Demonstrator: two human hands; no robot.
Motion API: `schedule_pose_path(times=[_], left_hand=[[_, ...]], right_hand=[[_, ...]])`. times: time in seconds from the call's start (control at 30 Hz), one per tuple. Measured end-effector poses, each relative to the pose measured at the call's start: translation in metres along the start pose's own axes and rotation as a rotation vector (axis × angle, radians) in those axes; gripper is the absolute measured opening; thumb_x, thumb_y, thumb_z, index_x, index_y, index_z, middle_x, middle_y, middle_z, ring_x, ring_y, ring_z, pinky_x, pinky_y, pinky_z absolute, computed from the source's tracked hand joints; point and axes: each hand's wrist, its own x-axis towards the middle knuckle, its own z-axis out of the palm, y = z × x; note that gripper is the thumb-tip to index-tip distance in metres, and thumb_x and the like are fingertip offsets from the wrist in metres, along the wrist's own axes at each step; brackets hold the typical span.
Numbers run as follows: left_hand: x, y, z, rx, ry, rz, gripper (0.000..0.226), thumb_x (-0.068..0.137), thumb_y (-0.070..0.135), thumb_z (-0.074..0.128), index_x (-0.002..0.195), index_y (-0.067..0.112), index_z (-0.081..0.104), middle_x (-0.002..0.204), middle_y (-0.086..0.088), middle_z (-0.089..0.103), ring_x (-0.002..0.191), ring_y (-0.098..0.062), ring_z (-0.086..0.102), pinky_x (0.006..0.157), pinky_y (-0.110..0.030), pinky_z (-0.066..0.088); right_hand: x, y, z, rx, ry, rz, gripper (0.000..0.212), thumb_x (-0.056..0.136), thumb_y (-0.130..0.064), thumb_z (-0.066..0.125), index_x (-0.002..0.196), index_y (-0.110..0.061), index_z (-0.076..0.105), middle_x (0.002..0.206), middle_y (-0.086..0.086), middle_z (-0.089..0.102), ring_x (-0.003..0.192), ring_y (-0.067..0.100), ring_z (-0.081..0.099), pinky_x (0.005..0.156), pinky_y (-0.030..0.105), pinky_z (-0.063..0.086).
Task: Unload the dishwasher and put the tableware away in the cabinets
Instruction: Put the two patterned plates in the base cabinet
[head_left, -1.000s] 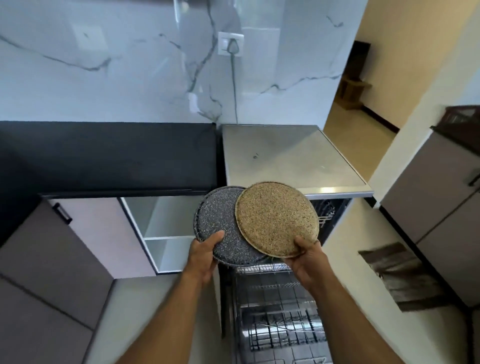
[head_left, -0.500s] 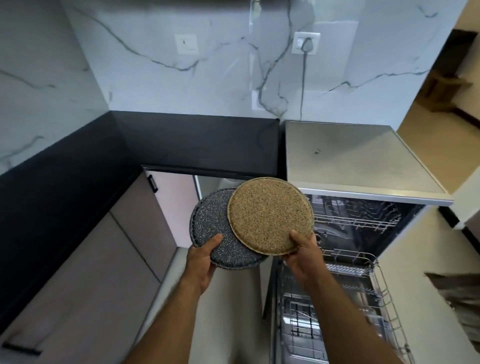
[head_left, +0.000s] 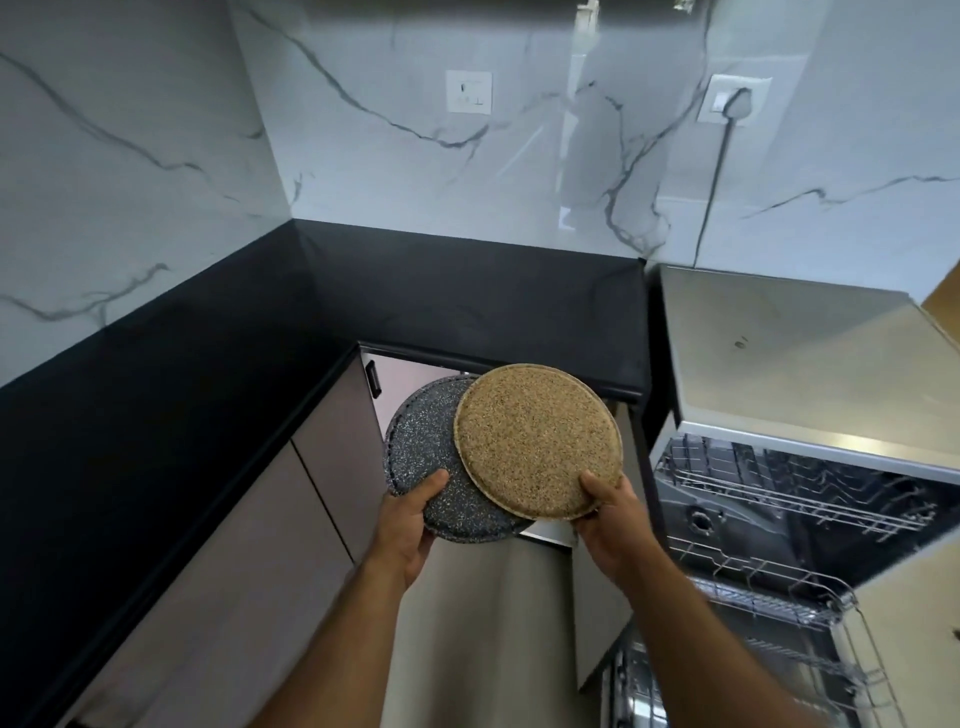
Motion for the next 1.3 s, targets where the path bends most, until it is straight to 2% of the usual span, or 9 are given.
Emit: schedule_pose_path(times=[0.13, 0.3, 0.43, 0.57, 0.7, 0.77, 1.03, 1.13, 1.3], left_hand=[[0.053, 0.016, -0.027, 0.016, -0.004, -0.037, 0.04, 0.078, 0.01, 0.075, 0.117, 0.009, 0.066, 0.107, -0.01, 0.074, 0.097, -0.025, 0.072, 0.074, -0.035, 0.059], [0.111, 0.026, -0.054, 0.042, -0.043, -0.107, 0.078, 0.057, 0.027, 0.092, 0.128, 0.01, 0.062, 0.123, -0.018, 0.066, 0.115, -0.036, 0.063, 0.101, -0.057, 0.046], [0.144, 0.021, -0.062, 0.043, -0.031, -0.133, 0.067, 0.065, 0.019, 0.085, 0.127, 0.009, 0.062, 0.121, -0.017, 0.068, 0.113, -0.035, 0.064, 0.1, -0.055, 0.048], [0.17, -0.005, -0.072, 0.049, 0.017, -0.176, 0.055, 0.072, 0.011, 0.077, 0.125, 0.009, 0.063, 0.118, -0.013, 0.07, 0.11, -0.031, 0.066, 0.096, -0.048, 0.051], [0.192, -0.045, -0.087, 0.054, 0.062, -0.22, 0.042, 0.075, 0.008, 0.071, 0.117, 0.009, 0.066, 0.11, -0.012, 0.073, 0.098, -0.025, 0.071, 0.074, -0.035, 0.059], [0.205, -0.068, -0.093, 0.066, 0.076, -0.24, 0.041, 0.076, 0.007, 0.071, 0.116, 0.01, 0.067, 0.109, -0.01, 0.074, 0.096, -0.023, 0.072, 0.07, -0.033, 0.059], [0.278, -0.151, -0.088, 0.094, 0.049, -0.361, 0.038, 0.08, 0.008, 0.071, 0.117, 0.013, 0.066, 0.113, -0.006, 0.073, 0.099, -0.02, 0.071, 0.073, -0.032, 0.059], [0.313, -0.181, -0.077, 0.09, 0.014, -0.368, 0.032, 0.083, 0.006, 0.07, 0.114, 0.015, 0.067, 0.112, -0.005, 0.073, 0.098, -0.019, 0.072, 0.075, -0.033, 0.059], [0.367, -0.215, -0.055, 0.044, -0.039, -0.35, 0.043, 0.08, 0.007, 0.071, 0.122, 0.012, 0.063, 0.119, -0.006, 0.071, 0.105, -0.021, 0.069, 0.081, -0.035, 0.059]], right_hand=[[0.036, 0.026, 0.029, 0.039, 0.043, 0.033, 0.042, 0.098, 0.002, 0.048, 0.136, -0.015, 0.042, 0.124, 0.013, 0.057, 0.104, 0.033, 0.062, 0.065, 0.046, 0.061], [0.083, 0.057, 0.048, 0.061, 0.097, 0.061, 0.041, 0.097, 0.002, 0.047, 0.132, -0.02, 0.047, 0.13, 0.013, 0.057, 0.112, 0.037, 0.06, 0.082, 0.061, 0.054], [0.114, 0.075, 0.052, 0.069, 0.131, 0.075, 0.049, 0.099, 0.0, 0.046, 0.14, -0.025, 0.043, 0.135, 0.011, 0.056, 0.115, 0.037, 0.059, 0.078, 0.054, 0.057], [0.143, 0.098, 0.041, 0.061, 0.149, 0.105, 0.05, 0.096, -0.002, 0.05, 0.138, -0.029, 0.046, 0.133, 0.008, 0.058, 0.115, 0.037, 0.059, 0.086, 0.056, 0.054], [0.17, 0.126, 0.018, 0.083, 0.147, 0.119, 0.052, 0.085, 0.004, 0.058, 0.127, -0.025, 0.05, 0.126, 0.011, 0.064, 0.107, 0.036, 0.065, 0.076, 0.054, 0.058], [0.185, 0.143, 0.001, 0.096, 0.162, 0.122, 0.062, 0.075, 0.005, 0.064, 0.13, -0.021, 0.048, 0.127, 0.013, 0.064, 0.107, 0.037, 0.065, 0.076, 0.053, 0.059], [0.262, 0.188, -0.075, 0.18, 0.192, 0.01, 0.079, 0.07, 0.005, 0.069, 0.143, -0.013, 0.044, 0.142, 0.015, 0.054, 0.125, 0.037, 0.056, 0.097, 0.06, 0.049], [0.298, 0.189, -0.096, 0.173, 0.18, -0.051, 0.074, 0.073, 0.007, 0.062, 0.143, -0.009, 0.042, 0.142, 0.017, 0.053, 0.127, 0.037, 0.054, 0.1, 0.06, 0.046], [0.362, 0.185, -0.12, 0.155, 0.227, -0.089, 0.067, 0.081, 0.019, 0.046, 0.142, -0.009, 0.043, 0.14, 0.017, 0.053, 0.123, 0.035, 0.056, 0.097, 0.05, 0.052]])
